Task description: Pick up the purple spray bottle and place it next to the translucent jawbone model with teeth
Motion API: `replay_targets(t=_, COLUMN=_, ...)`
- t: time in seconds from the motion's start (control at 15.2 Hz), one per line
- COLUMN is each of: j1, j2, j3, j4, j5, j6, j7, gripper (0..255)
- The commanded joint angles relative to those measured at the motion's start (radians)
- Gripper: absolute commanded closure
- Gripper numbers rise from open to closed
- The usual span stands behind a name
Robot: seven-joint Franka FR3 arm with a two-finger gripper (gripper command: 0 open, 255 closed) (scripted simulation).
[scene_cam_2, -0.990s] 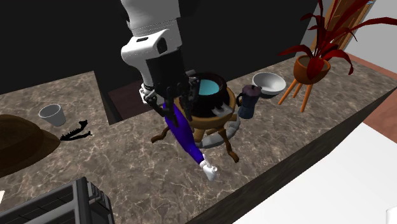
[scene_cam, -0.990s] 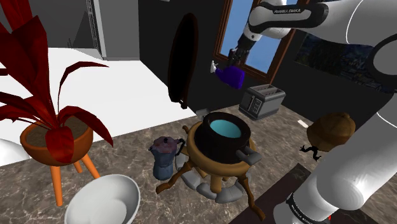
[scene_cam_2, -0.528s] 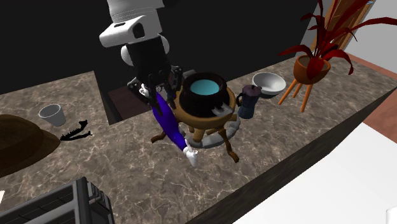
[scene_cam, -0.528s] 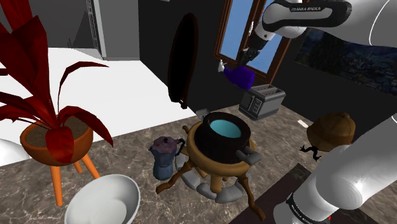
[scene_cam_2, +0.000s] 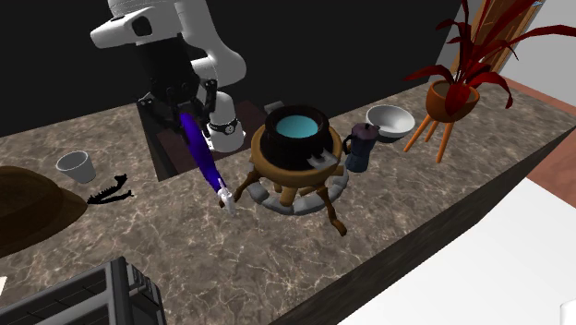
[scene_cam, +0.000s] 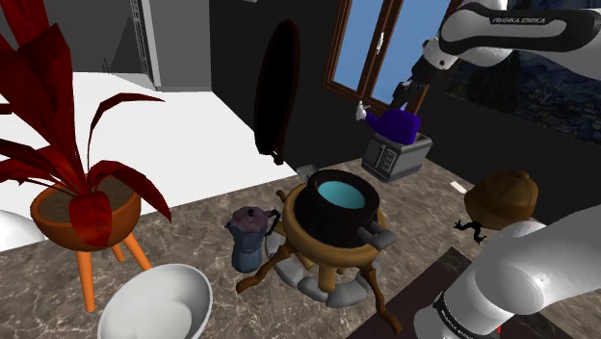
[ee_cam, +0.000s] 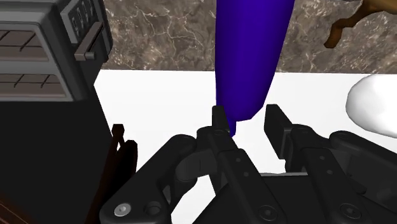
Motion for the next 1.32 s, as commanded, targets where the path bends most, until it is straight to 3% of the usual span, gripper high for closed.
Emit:
replay_targets(t=0.0, j1=-0.02, j2=-0.061, j3=-0.015, j4=-0.044, j5=-0.017, j6=-0.015, j7=-0.025, gripper=255)
replay_targets(t=0.59, j1=-0.118, j2=-0.285, j3=-0.099, j4=-0.162, j5=-0.094, j6=-0.119, j7=-0.152, gripper=255)
replay_targets(t=1.25, j1=-0.228, j2=-0.456, j3=-0.227, j4=-0.177, j5=-0.191, j6=-0.269, j7=-0.328, gripper=255)
